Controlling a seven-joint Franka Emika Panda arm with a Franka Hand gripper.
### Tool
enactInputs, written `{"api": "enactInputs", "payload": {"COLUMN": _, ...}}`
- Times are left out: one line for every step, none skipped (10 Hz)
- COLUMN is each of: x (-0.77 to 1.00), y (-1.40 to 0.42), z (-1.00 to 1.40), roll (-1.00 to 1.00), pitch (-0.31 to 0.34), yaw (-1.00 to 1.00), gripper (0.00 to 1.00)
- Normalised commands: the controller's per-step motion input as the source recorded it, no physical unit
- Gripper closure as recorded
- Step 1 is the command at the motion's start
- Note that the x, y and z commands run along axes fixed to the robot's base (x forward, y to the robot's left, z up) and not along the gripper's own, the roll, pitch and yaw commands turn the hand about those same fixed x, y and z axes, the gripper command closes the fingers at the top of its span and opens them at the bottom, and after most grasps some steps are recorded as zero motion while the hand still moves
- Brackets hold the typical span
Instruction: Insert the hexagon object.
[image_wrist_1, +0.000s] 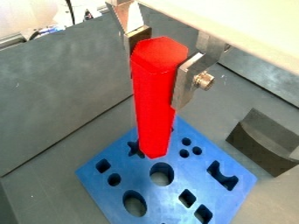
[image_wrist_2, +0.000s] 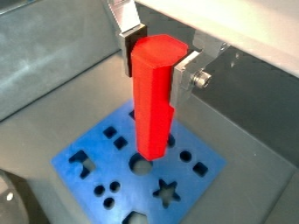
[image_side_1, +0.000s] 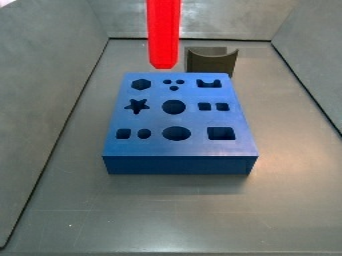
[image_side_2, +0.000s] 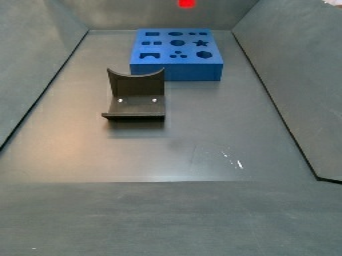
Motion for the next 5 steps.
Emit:
{"api": "enactInputs", "payload": {"x": -0.56, "y": 0.85, "z": -0.67, "roll": 0.00, "pitch": 0.004, "yaw": -0.12, "gripper": 1.00}}
{"api": "enactInputs", "payload": {"x": -0.58, "y": 0.89, "z": -0.70, "roll": -0.04, "pitch": 0.000, "yaw": -0.03, "gripper": 1.00}}
{"api": "enactInputs", "payload": {"x": -0.60, "y": 0.93, "z": -0.73, "roll": -0.08, "pitch": 0.000, "yaw": 0.00, "gripper": 1.00}}
{"api": "enactInputs", "payload": {"x": -0.53, "y": 0.82, "z": -0.68, "roll": -0.11, "pitch": 0.000, "yaw": -0.04, "gripper": 1.00}}
{"api": "enactInputs", "payload": {"x": -0.22, "y": 0.43, "z": -0.57, "roll": -0.14, "pitch": 0.000, "yaw": -0.45, "gripper": 1.00}}
